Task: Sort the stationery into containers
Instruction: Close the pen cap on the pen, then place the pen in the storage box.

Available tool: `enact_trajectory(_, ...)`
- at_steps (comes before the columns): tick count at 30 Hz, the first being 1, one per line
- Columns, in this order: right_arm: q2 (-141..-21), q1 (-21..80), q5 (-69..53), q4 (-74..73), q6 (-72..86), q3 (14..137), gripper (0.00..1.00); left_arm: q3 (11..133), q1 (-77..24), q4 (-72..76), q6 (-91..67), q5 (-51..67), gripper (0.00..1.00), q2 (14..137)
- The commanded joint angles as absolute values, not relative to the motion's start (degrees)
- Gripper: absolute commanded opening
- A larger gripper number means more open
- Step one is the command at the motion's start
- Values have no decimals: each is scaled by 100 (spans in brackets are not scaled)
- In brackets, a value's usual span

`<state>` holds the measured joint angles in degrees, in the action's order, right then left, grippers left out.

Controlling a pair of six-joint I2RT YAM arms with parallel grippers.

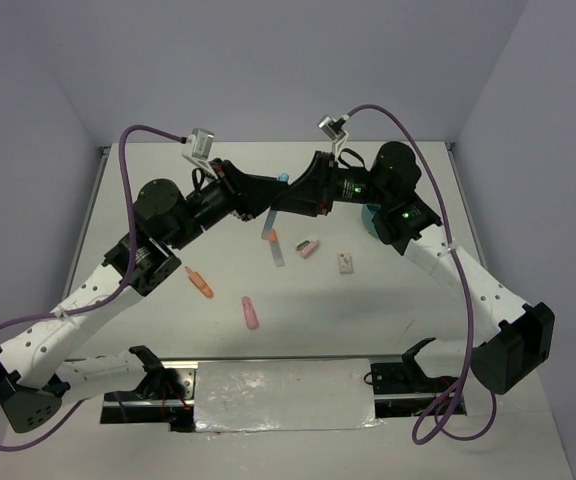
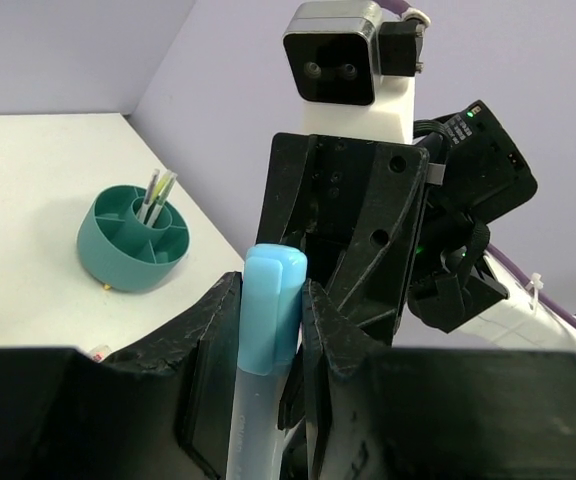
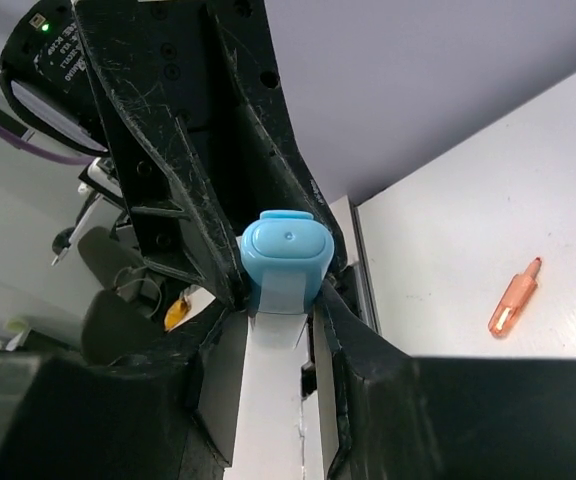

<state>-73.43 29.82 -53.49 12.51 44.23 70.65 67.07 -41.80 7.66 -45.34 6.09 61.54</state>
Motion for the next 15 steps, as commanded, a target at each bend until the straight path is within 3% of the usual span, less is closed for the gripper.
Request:
enact_trajectory(1, -7365, 2883, -4280, 1828, 4061, 6979, 0, 6864, -4403, 352, -4676, 1108, 13, 6038)
enact_trajectory(2, -7357, 2874, -4306, 1863, 4034, 6865, 0, 6986, -4403, 299, -4641, 1081, 24, 6073)
enact_trajectory(3, -7339, 2857, -4324, 1863, 4008, 6821, 0, 7066, -4403, 160, -4588, 1038, 49, 6099)
enact_trajectory(5, -7295, 2821, -4368, 1872, 3903, 6681, 0, 7329, -4403, 18, -4544, 713, 74, 6178)
enact_trajectory(6, -7286, 2804, -4359, 1846, 3824, 6627, 0, 7452, -4403, -226, -4509, 555, 94, 6214)
enact_trajectory(7, -7251, 2752, -4368, 1828, 3780, 6583, 0, 7723, -4403, -611, -4517, 336, 99, 6292)
enact_trajectory(12, -6970, 2120, -4710, 2030, 3534, 5925, 0, 9024, -4386, -2922, -5419, -2322, 99, 6784)
enact_trajectory(15, -6768, 1565, -4240, 852, 2240, 5941, 0, 9737, -4272, -4278, -5721, -2960, 99, 7075)
